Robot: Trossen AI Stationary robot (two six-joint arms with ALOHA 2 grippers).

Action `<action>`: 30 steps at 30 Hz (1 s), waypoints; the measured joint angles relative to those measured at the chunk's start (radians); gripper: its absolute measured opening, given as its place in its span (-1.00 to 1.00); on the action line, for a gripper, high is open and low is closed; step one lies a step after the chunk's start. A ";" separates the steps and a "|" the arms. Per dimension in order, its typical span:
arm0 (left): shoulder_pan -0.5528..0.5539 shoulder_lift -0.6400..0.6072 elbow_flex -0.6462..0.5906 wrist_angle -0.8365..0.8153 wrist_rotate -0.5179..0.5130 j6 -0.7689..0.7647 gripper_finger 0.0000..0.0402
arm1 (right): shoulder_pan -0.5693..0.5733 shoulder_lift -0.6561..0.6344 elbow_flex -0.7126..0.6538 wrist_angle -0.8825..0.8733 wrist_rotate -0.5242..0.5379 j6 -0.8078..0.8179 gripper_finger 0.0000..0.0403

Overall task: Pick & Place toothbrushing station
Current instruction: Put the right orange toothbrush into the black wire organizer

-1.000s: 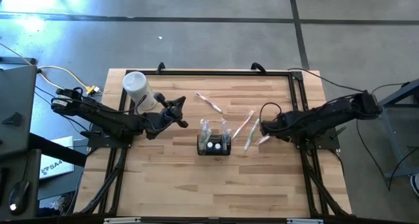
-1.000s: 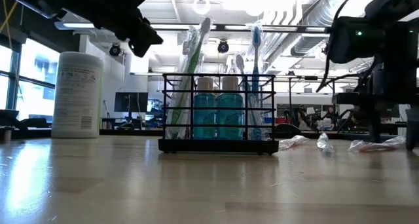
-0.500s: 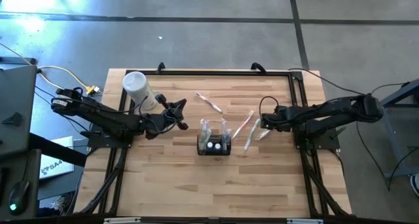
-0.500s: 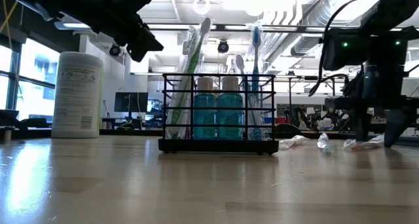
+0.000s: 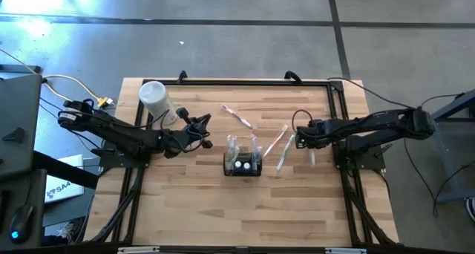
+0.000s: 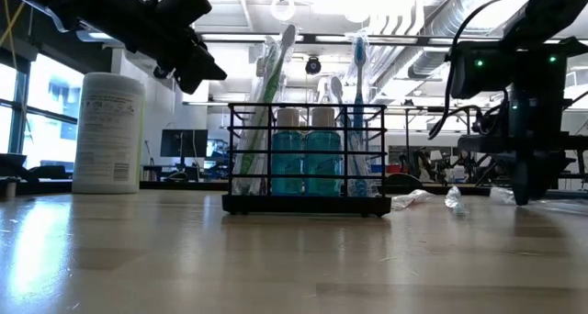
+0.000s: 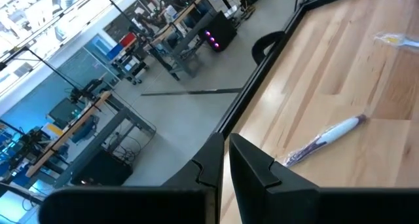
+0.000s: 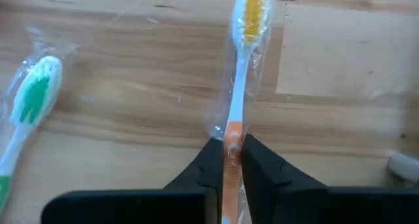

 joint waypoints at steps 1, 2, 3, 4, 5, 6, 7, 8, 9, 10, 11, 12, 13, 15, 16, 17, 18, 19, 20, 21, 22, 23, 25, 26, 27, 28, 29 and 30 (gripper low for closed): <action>0.000 0.000 0.000 -0.002 0.000 -0.002 -0.89 | 0.006 0.000 0.000 -0.001 0.006 -0.003 -0.88; 0.000 0.000 0.000 -0.004 0.000 -0.003 -0.89 | 0.014 0.001 -0.001 -0.001 0.012 -0.011 -0.88; 0.000 0.000 0.000 -0.005 0.000 -0.003 -0.89 | 0.023 0.001 -0.001 -0.001 0.019 -0.020 -0.88; 0.000 0.000 0.000 -0.003 0.000 -0.003 -0.89 | 0.036 0.001 -0.001 -0.002 0.028 -0.024 -0.88; 0.000 0.000 0.000 -0.003 0.000 -0.003 -0.89 | 0.049 0.001 -0.001 -0.003 0.039 -0.024 -0.88; 0.000 0.000 0.000 -0.004 0.000 -0.003 -0.89 | 0.064 0.001 -0.001 -0.004 0.050 -0.022 -0.88; 0.000 0.000 0.000 -0.004 0.000 -0.004 -0.89 | 0.080 0.001 0.002 -0.007 0.061 -0.020 -0.88; 0.000 0.000 0.000 -0.003 0.000 -0.011 -0.89 | 0.097 -0.002 0.007 -0.018 0.069 -0.020 -0.88; 0.000 0.000 0.000 -0.004 0.000 -0.022 -0.89 | 0.114 -0.005 0.019 -0.039 0.066 -0.019 -0.88; 0.000 0.000 0.000 -0.006 0.008 -0.035 -0.89 | 0.133 -0.006 0.033 -0.058 0.060 -0.019 -0.88; 0.000 0.000 0.000 -0.015 0.030 -0.052 -0.89 | 0.155 -0.008 0.058 -0.073 0.064 -0.020 -0.91; 0.000 0.000 0.000 -0.029 0.055 -0.067 -0.89 | 0.180 -0.012 0.090 -0.085 0.085 -0.020 -0.95; 0.000 0.000 0.000 -0.043 0.084 -0.082 -0.89 | 0.207 -0.019 0.124 -0.112 0.115 -0.017 -0.98; 0.000 0.000 0.000 -0.063 0.135 -0.112 -0.89 | 0.271 -0.024 0.198 -0.178 0.178 -0.001 -0.99; 0.000 0.000 0.000 -0.072 0.158 -0.130 -0.89 | 0.305 -0.024 0.235 -0.205 0.221 0.005 -0.99; 0.000 0.000 0.000 -0.085 0.175 -0.150 -0.89 | 0.342 -0.024 0.276 -0.224 0.267 0.010 -0.99; 0.000 0.000 0.000 -0.096 0.192 -0.167 -0.89 | 0.378 -0.024 0.319 -0.234 0.319 0.017 -0.99; 0.000 0.000 0.000 -0.108 0.209 -0.183 -0.89 | 0.413 -0.024 0.358 -0.247 0.378 0.023 -0.99; 0.000 0.000 0.000 -0.121 0.219 -0.197 -0.89 | 0.449 -0.025 0.392 -0.259 0.429 0.023 -0.99; 0.000 0.000 0.000 -0.135 0.234 -0.215 -0.89 | 0.483 -0.025 0.422 -0.266 0.482 0.022 -0.99; 0.000 0.000 0.000 -0.151 0.240 -0.239 -0.89 | 0.517 -0.025 0.444 -0.262 0.536 0.018 -0.99; 0.000 0.000 0.000 -0.165 0.253 -0.265 -0.89 | 0.554 -0.025 0.462 -0.239 0.590 -0.006 -1.00; 0.000 0.000 0.000 -0.195 0.287 -0.315 -0.89 | 0.631 -0.025 0.476 -0.152 0.696 -0.081 -1.00; 0.000 0.000 0.000 -0.212 0.306 -0.338 -0.89 | 0.671 -0.025 0.475 -0.105 0.748 -0.114 -1.00; 0.000 0.000 0.000 -0.226 0.326 -0.358 -0.89 | 0.711 -0.025 0.472 -0.053 0.801 -0.143 -1.00; 0.000 0.000 0.000 -0.237 0.344 -0.373 -0.89 | 0.749 -0.022 0.470 0.001 0.853 -0.185 -1.00; 0.000 0.000 0.000 -0.244 0.359 -0.387 -0.89 | 0.785 -0.015 0.469 0.051 0.908 -0.244 -1.00; 0.000 0.000 0.000 -0.248 0.374 -0.396 -0.89 | 0.815 -0.003 0.468 0.098 0.959 -0.313 -1.00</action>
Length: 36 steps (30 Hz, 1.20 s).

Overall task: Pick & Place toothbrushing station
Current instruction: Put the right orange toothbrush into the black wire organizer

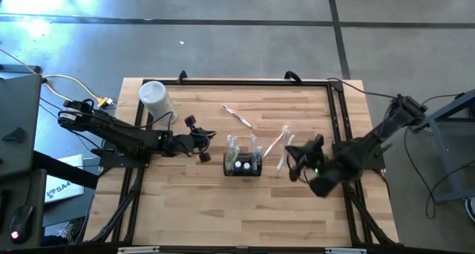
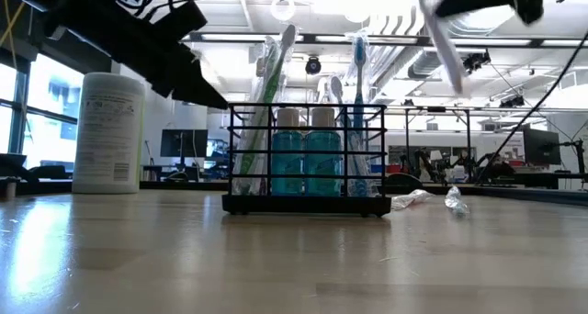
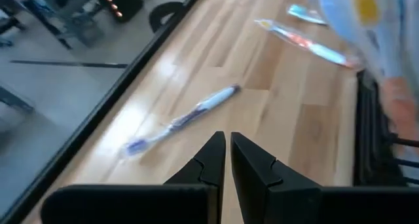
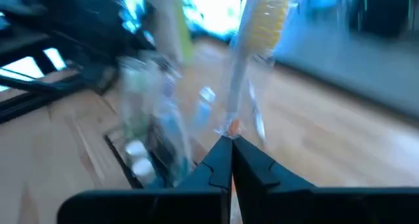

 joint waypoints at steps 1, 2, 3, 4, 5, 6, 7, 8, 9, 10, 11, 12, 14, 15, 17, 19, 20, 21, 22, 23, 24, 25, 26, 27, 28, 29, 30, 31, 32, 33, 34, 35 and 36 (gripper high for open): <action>0.000 0.000 0.000 -0.002 0.009 -0.007 -0.89 | 0.026 0.014 0.000 0.046 0.047 -0.070 -0.99; 0.000 0.000 0.000 -0.001 0.013 -0.018 -0.89 | 0.051 0.030 0.000 0.090 0.092 -0.135 -0.99; 0.000 0.000 0.000 0.001 0.012 -0.023 -0.89 | 0.070 0.047 -0.001 0.132 0.131 -0.190 -0.99; 0.000 0.000 0.000 0.003 0.012 -0.025 -0.89 | 0.084 0.065 -0.002 0.173 0.165 -0.238 -0.99; 0.000 0.000 0.000 0.001 0.012 -0.026 -0.89 | 0.093 0.085 -0.002 0.221 0.192 -0.285 -0.99; 0.000 0.000 0.000 0.000 0.012 -0.028 -0.89 | 0.097 0.103 -0.002 0.263 0.209 -0.331 -0.99; 0.000 0.000 0.000 -0.001 0.013 -0.033 -0.89 | 0.098 0.124 -0.001 0.299 0.223 -0.372 -0.99; 0.000 0.000 0.000 -0.001 0.019 -0.048 -0.89 | 0.097 0.144 -0.002 0.338 0.231 -0.408 -0.99; 0.000 0.000 0.000 -0.001 0.024 -0.061 -0.89 | 0.091 0.165 -0.002 0.379 0.239 -0.440 -0.99; 0.000 0.000 0.000 -0.002 0.041 -0.074 -0.89 | 0.081 0.183 -0.002 0.422 0.244 -0.471 -0.99; 0.000 0.000 0.000 -0.003 0.052 -0.080 -0.89 | 0.069 0.201 -0.002 0.470 0.243 -0.498 -0.99; 0.000 0.000 0.000 -0.006 0.068 -0.082 -0.89 | 0.057 0.217 -0.002 0.521 0.238 -0.528 -0.99; 0.000 0.000 0.000 -0.001 0.095 -0.081 -0.89 | 0.036 0.240 -0.002 0.624 0.206 -0.609 -0.99; 0.000 0.000 0.000 0.005 0.099 -0.079 -0.89 | 0.027 0.248 -0.002 0.682 0.183 -0.662 -0.99; 0.000 0.000 0.000 0.015 0.099 -0.073 -0.89 | 0.010 0.261 -0.002 0.799 0.125 -0.773 -0.99; 0.000 0.000 0.000 0.021 0.098 -0.066 -0.89 | 0.000 0.271 -0.002 0.902 0.077 -0.865 -0.99; 0.000 0.000 0.000 0.020 0.098 -0.065 -0.89 | -0.006 0.274 -0.002 0.940 0.058 -0.903 -0.99; 0.000 0.000 0.000 0.016 0.098 -0.065 -0.89 | -0.013 0.276 -0.001 0.970 0.042 -0.930 -0.99; 0.000 0.000 0.000 0.011 0.098 -0.065 -0.89 | -0.020 0.277 -0.001 0.987 0.028 -0.940 -0.99; 0.000 0.000 0.000 0.007 0.098 -0.066 -0.89 | -0.027 0.277 -0.001 0.991 0.014 -0.940 -0.99; 0.000 0.000 0.000 0.003 0.098 -0.066 -0.89 | -0.037 0.278 -0.001 0.990 0.000 -0.932 -0.99; 0.000 0.000 0.000 -0.003 0.098 -0.066 -0.89 | -0.044 0.278 -0.001 0.989 -0.015 -0.922 -0.99; 0.000 0.000 0.000 -0.009 0.098 -0.066 -0.89 | -0.051 0.278 -0.003 0.991 -0.021 -0.913 -0.99; 0.000 0.000 0.000 -0.012 0.098 -0.066 -0.89 | -0.056 0.278 -0.009 0.995 -0.025 -0.901 -0.99; 0.000 0.000 0.000 -0.010 0.098 -0.065 -0.89 | -0.064 0.278 -0.020 0.998 -0.028 -0.886 -0.99; 0.000 0.000 0.000 -0.008 0.098 -0.063 -0.89 | -0.071 0.278 -0.033 1.002 -0.024 -0.864 -0.99; 0.000 0.000 0.000 -0.009 0.098 -0.058 -0.89 | -0.078 0.278 -0.053 1.009 -0.014 -0.837 -0.99; 0.000 0.000 0.000 -0.009 0.098 -0.050 -0.89 | -0.083 0.278 -0.077 1.025 0.001 -0.812 -0.99; 0.000 0.000 0.000 -0.009 0.098 -0.047 -0.89 | -0.089 0.278 -0.103 1.044 0.013 -0.790 -0.99; 0.000 0.000 0.000 -0.008 0.098 -0.047 -0.89 | -0.093 0.278 -0.128 1.063 0.020 -0.768 -0.99; 0.000 0.000 0.000 -0.007 0.097 -0.047 -0.89 | -0.095 0.278 -0.156 1.087 0.023 -0.747 -0.99; 0.000 0.000 0.000 -0.003 0.097 -0.047 -0.89 | -0.097 0.278 -0.181 1.109 0.021 -0.727 -0.99; 0.000 0.000 0.000 0.002 0.097 -0.047 -0.89 | -0.097 0.278 -0.203 1.130 0.016 -0.714 -0.99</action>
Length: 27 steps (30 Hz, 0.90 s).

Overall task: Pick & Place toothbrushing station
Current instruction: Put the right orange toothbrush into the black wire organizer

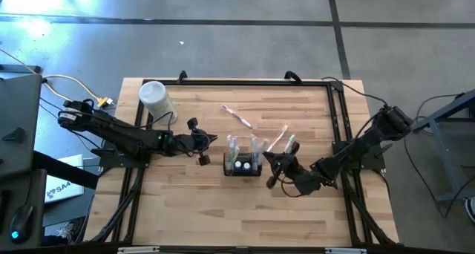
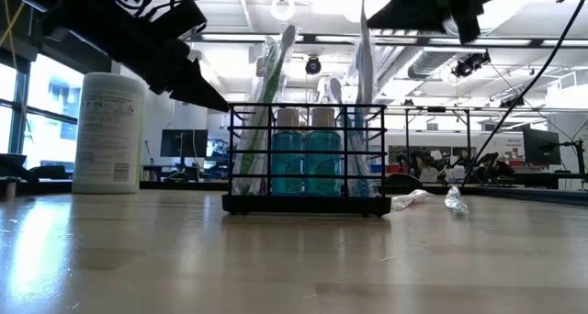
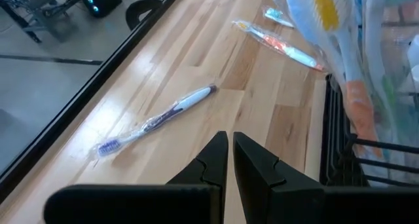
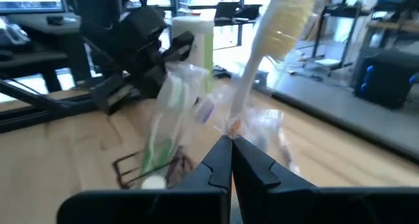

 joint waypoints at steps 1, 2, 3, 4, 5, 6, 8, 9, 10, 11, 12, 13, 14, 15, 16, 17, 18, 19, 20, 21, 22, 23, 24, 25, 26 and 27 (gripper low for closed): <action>0.000 0.000 0.000 0.004 0.000 0.001 -0.89 | -0.003 0.000 -0.021 0.030 -0.006 0.008 -0.99; 0.000 0.000 0.000 0.008 0.000 0.006 -0.89 | -0.004 0.000 -0.043 0.058 -0.009 0.015 -0.99; 0.000 0.000 0.000 0.014 -0.001 0.011 -0.89 | -0.004 0.000 -0.061 0.084 -0.010 0.018 -0.99; 0.000 0.000 0.000 0.021 -0.001 0.019 -0.89 | -0.005 0.000 -0.076 0.113 -0.014 0.013 -0.99; 0.000 0.000 0.000 0.026 -0.001 0.027 -0.89 | -0.006 0.000 -0.089 0.143 -0.021 0.004 -0.99; 0.000 0.000 0.000 0.027 -0.001 0.027 -0.89 | -0.006 0.000 -0.099 0.164 -0.027 -0.005 -0.99; 0.000 0.000 0.000 0.026 -0.001 0.027 -0.89 | -0.007 0.000 -0.110 0.184 -0.044 -0.016 -0.99; 0.000 0.000 0.000 0.027 -0.001 0.027 -0.89 | -0.010 0.000 -0.111 0.181 -0.060 -0.017 -0.99; 0.000 0.000 0.000 0.027 -0.002 0.027 -0.89 | -0.013 0.001 -0.111 0.182 -0.078 -0.018 -0.99; 0.000 0.000 0.000 0.026 -0.002 0.027 -0.89 | -0.017 0.001 -0.111 0.182 -0.097 -0.019 -0.99; 0.000 0.000 0.000 0.026 -0.002 0.027 -0.89 | -0.021 0.001 -0.111 0.183 -0.114 -0.021 -0.99; 0.000 0.000 0.000 0.026 -0.002 0.027 -0.89 | -0.024 0.001 -0.111 0.182 -0.125 -0.021 -0.99; 0.000 0.000 0.000 0.025 -0.002 0.027 -0.89 | -0.025 0.007 -0.111 0.184 -0.137 -0.021 -0.99; 0.000 0.000 0.000 0.021 -0.002 0.027 -0.89 | -0.028 0.016 -0.111 0.191 -0.146 -0.022 -0.99; 0.000 0.000 0.000 0.017 -0.002 0.027 -0.89 | -0.030 0.029 -0.111 0.196 -0.155 -0.028 -0.99; 0.000 0.000 0.000 0.015 -0.002 0.027 -0.89 | -0.030 0.042 -0.111 0.202 -0.165 -0.037 -0.99; 0.000 0.000 0.000 0.014 -0.002 0.027 -0.89 | -0.030 0.059 -0.111 0.216 -0.175 -0.040 -0.99; 0.000 0.000 0.000 0.013 -0.002 0.026 -0.89 | -0.030 0.078 -0.111 0.239 -0.184 -0.040 -0.99; 0.000 0.000 0.000 0.011 -0.002 0.026 -0.89 | -0.030 0.098 -0.110 0.263 -0.196 -0.041 -0.99; 0.000 0.000 0.000 0.009 -0.002 0.026 -0.89 | -0.030 0.118 -0.110 0.278 -0.197 -0.044 -0.99; 0.000 0.000 0.000 0.010 -0.002 0.026 -0.89 | -0.030 0.137 -0.111 0.291 -0.196 -0.048 -0.99; 0.000 0.000 0.000 0.011 -0.002 0.026 -0.89 | -0.031 0.154 -0.111 0.307 -0.197 -0.048 -0.99; 0.000 0.000 0.000 0.010 -0.002 0.026 -0.89 | -0.031 0.167 -0.111 0.319 -0.196 -0.049 -0.99; 0.000 0.000 0.000 0.010 -0.002 0.026 -0.89 | -0.031 0.176 -0.111 0.323 -0.194 -0.049 -0.99; 0.000 0.000 0.000 0.011 -0.002 0.026 -0.89 | -0.031 0.182 -0.111 0.325 -0.193 -0.053 -0.99; 0.000 0.000 0.000 0.011 -0.002 0.026 -0.89 | -0.031 0.185 -0.111 0.328 -0.194 -0.059 -0.99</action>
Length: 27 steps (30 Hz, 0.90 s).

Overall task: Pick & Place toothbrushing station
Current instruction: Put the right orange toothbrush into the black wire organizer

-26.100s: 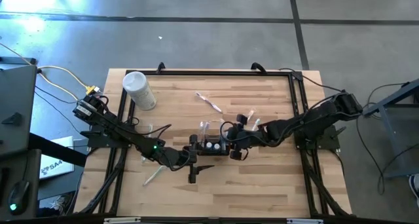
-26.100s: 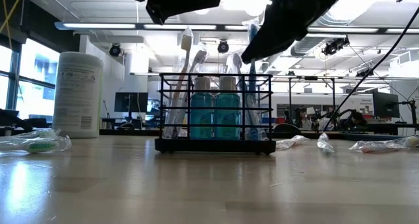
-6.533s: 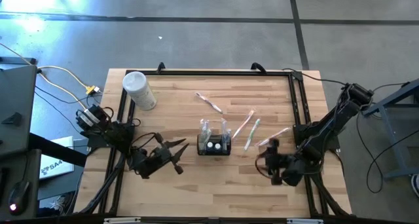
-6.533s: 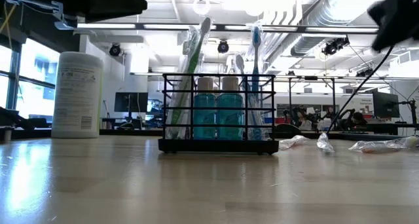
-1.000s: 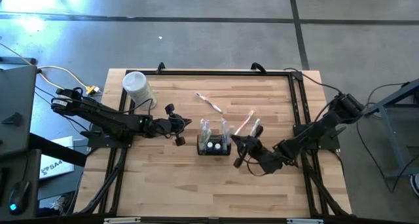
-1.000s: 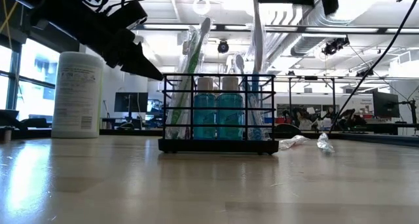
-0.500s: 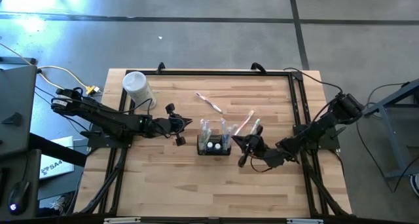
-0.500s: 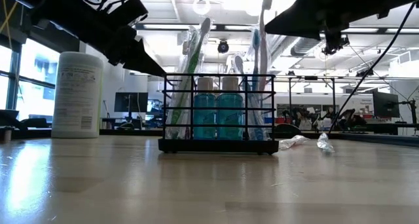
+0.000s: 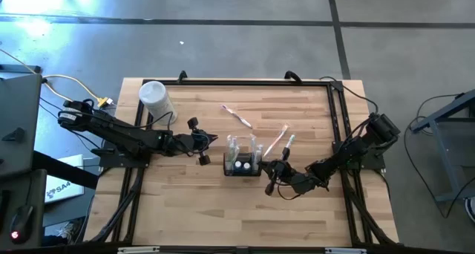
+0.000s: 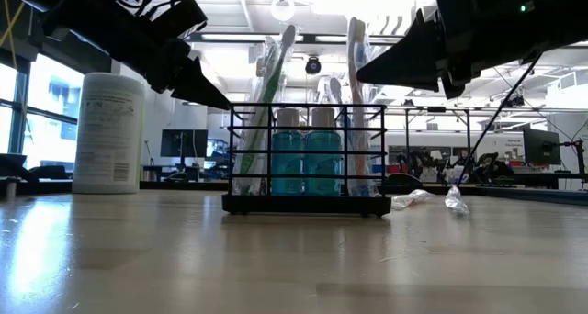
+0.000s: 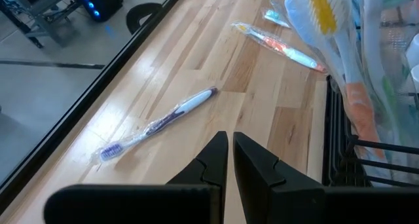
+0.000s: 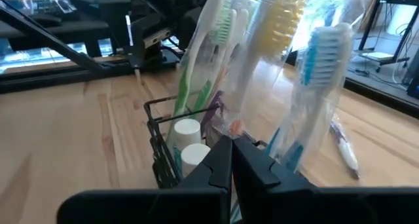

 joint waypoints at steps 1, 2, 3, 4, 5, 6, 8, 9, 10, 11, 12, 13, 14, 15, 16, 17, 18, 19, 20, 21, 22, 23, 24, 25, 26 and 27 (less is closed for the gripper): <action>0.000 0.000 0.000 0.000 0.000 0.000 -0.89 | 0.000 0.000 0.000 0.001 0.000 -0.006 -0.99; 0.000 0.000 0.000 0.000 0.000 0.000 -0.89 | 0.000 0.000 0.000 0.003 0.000 -0.010 -0.99; 0.000 0.000 0.000 0.000 0.000 0.000 -0.89 | 0.000 0.000 0.000 0.004 0.000 -0.014 -0.99; 0.000 0.000 0.000 0.000 0.000 0.000 -0.89 | 0.000 0.000 0.000 0.003 -0.002 -0.016 -0.99; 0.000 0.000 0.000 0.000 0.000 0.000 -0.89 | 0.000 0.000 0.000 0.003 -0.004 -0.020 -0.99; 0.000 0.000 0.000 0.000 0.000 0.000 -0.89 | 0.000 0.000 0.000 0.001 -0.010 -0.025 -0.99; 0.000 0.000 0.000 0.000 0.000 0.000 -0.89 | -0.008 0.000 0.000 -0.012 -0.036 -0.026 -0.99; 0.000 0.000 0.000 0.000 0.000 0.000 -0.89 | -0.014 0.000 0.000 -0.027 -0.055 -0.011 -0.99; 0.000 0.000 0.000 0.000 0.000 -0.001 -0.89 | -0.021 0.000 0.000 -0.038 -0.072 0.005 -0.99; 0.000 0.000 0.000 0.000 0.000 -0.001 -0.89 | -0.027 0.000 0.000 -0.044 -0.082 0.017 -0.99; 0.000 0.000 0.000 0.000 0.000 -0.001 -0.89 | -0.032 0.000 0.000 -0.046 -0.090 0.020 -0.99; 0.000 0.000 0.000 0.000 0.000 -0.001 -0.89 | -0.034 0.000 0.000 -0.045 -0.097 0.021 -0.99; 0.000 0.000 0.000 0.000 0.000 -0.001 -0.89 | -0.035 0.000 0.000 -0.045 -0.101 0.021 -0.99; 0.000 0.000 0.000 0.000 0.000 -0.001 -0.89 | -0.034 -0.001 0.000 -0.045 -0.104 0.022 -0.99; 0.000 0.000 0.000 0.000 0.000 -0.001 -0.89 | -0.036 -0.001 0.000 -0.045 -0.106 0.022 -0.99; 0.000 0.000 0.000 0.000 0.000 -0.001 -0.89 | -0.037 -0.001 0.000 -0.045 -0.107 0.022 -0.99; 0.000 0.000 0.000 0.000 0.000 -0.001 -0.89 | -0.038 -0.001 0.000 -0.046 -0.110 0.021 -0.99; 0.000 0.000 0.000 0.000 0.000 -0.001 -0.89 | -0.039 -0.001 0.000 -0.047 -0.116 0.020 -0.98; 0.000 0.000 0.000 0.000 0.000 -0.001 -0.89 | -0.043 -0.001 0.000 -0.047 -0.123 0.020 -0.96; 0.000 0.000 0.000 0.000 0.000 -0.001 -0.89 | -0.046 -0.001 0.000 -0.050 -0.133 0.020 -0.94; 0.000 0.000 0.000 0.000 0.000 -0.001 -0.89 | -0.051 -0.001 0.000 -0.050 -0.146 0.020 -0.91; 0.000 0.000 0.000 0.000 0.000 -0.001 -0.89 | -0.055 -0.001 0.000 -0.051 -0.161 0.020 -0.88; 0.000 0.000 0.000 0.000 0.000 -0.001 -0.89 | -0.059 -0.001 0.000 -0.051 -0.177 0.020 -0.84; 0.000 0.000 0.000 0.000 0.000 -0.001 -0.89 | -0.064 -0.001 0.000 -0.051 -0.191 0.020 -0.79; 0.000 0.000 0.000 0.000 0.000 -0.001 -0.89 | -0.067 -0.001 0.000 -0.050 -0.203 0.020 -0.73; 0.000 0.000 0.000 0.000 0.000 -0.001 -0.89 | -0.070 -0.001 0.000 -0.050 -0.209 0.020 -0.67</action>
